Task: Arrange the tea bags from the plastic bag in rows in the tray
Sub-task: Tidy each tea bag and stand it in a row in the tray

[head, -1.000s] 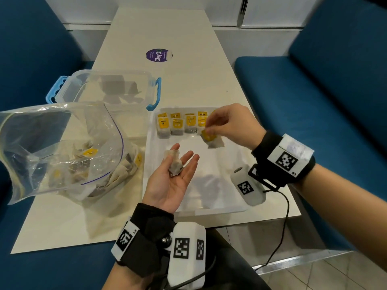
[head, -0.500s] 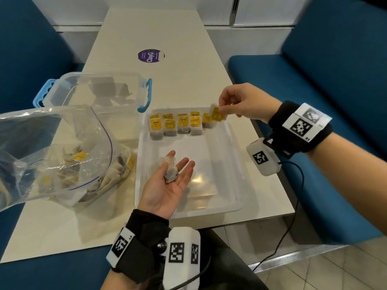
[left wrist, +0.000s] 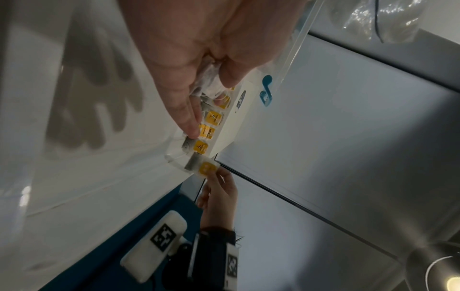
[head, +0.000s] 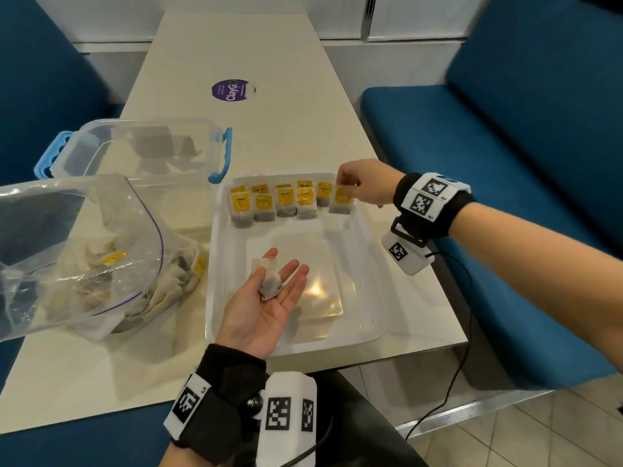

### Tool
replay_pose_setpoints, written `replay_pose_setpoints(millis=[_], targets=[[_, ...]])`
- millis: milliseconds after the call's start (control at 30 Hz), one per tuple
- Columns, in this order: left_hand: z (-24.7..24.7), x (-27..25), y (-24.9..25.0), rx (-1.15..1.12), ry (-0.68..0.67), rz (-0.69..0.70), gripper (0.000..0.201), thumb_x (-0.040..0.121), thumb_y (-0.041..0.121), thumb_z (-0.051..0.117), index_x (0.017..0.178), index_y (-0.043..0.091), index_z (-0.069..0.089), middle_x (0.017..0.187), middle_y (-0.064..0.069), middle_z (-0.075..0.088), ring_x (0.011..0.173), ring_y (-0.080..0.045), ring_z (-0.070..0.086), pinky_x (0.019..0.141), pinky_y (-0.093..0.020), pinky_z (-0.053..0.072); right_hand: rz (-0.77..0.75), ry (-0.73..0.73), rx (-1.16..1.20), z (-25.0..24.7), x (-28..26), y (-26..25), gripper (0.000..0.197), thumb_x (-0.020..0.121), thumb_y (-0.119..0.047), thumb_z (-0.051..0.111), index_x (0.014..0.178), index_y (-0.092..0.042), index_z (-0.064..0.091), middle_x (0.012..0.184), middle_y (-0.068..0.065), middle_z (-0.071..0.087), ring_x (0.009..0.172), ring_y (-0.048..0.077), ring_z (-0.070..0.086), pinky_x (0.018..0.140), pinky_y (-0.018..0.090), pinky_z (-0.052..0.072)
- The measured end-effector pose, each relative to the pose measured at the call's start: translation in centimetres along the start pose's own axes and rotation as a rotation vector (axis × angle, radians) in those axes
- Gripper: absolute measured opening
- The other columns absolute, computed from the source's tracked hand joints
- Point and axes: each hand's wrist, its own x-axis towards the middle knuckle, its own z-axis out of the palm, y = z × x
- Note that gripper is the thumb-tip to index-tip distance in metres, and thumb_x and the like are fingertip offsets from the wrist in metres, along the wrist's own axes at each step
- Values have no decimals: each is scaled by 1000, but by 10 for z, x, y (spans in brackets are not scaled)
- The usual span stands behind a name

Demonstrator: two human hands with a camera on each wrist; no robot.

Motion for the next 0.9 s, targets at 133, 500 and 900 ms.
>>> replay_pose_setpoints(millis=[133,500,900], targets=[[0,1,-2,7,6,0,32,102,21,35,124,11,56,118,-23,60,90,-32,70,78,-38,57,-12,-61,-94,9,16,6,21,93,-10,49,111,-4,56,116,12,59,101,25,53,81,24,38],[0,0,-6,11,14,10,31,102,21,35,120,10,57,115,-22,61,87,-31,71,74,-38,58,-8,-121,-156,12,38,-2,23,93,-12,48,113,-4,56,121,12,58,91,19,45,83,28,39],[-1,-1,-9,15,19,5,33,102,21,34,125,10,56,113,-22,62,89,-32,70,75,-38,58,-28,-155,-140,7,42,-3,28,91,-12,54,118,-6,59,121,11,60,63,11,44,39,-1,35]])
